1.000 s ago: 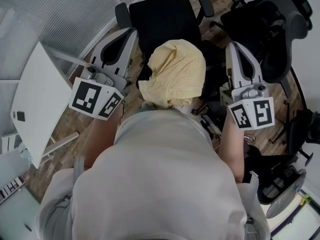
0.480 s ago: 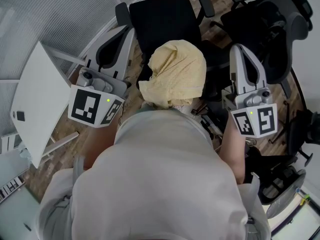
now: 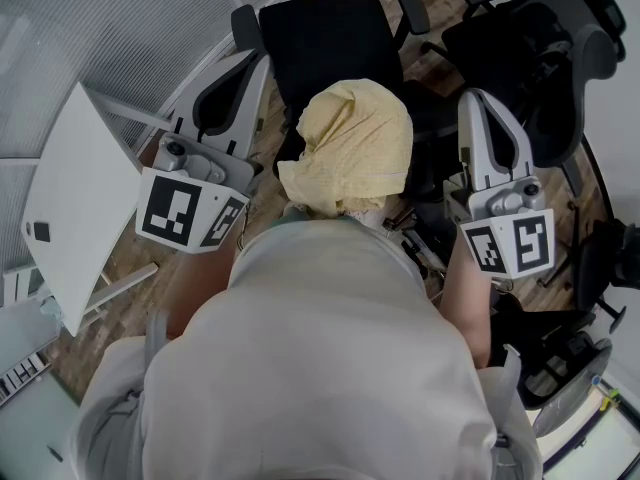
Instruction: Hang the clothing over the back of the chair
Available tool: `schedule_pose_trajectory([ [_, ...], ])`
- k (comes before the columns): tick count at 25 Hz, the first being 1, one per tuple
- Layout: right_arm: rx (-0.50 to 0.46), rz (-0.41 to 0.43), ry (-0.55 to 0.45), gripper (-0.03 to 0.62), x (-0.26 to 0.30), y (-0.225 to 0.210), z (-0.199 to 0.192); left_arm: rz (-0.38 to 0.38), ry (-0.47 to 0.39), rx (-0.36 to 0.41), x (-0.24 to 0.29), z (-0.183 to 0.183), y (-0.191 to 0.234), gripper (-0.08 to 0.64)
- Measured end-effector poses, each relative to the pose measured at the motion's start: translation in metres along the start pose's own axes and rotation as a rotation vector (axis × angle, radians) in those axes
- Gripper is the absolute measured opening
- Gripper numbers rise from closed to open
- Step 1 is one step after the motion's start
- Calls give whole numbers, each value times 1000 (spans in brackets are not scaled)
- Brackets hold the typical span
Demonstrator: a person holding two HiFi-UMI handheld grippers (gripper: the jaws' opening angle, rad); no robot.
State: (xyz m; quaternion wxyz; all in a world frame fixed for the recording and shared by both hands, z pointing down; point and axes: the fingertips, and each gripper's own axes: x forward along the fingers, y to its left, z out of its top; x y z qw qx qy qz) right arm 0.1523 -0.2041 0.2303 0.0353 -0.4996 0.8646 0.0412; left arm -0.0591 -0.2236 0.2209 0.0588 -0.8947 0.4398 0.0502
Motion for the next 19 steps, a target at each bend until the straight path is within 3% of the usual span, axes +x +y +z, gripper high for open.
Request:
schedule_pose_trajectory([
  [19,-8,-4,-11,21,-4,3,3,13,1,1,-4,0,-2,12],
])
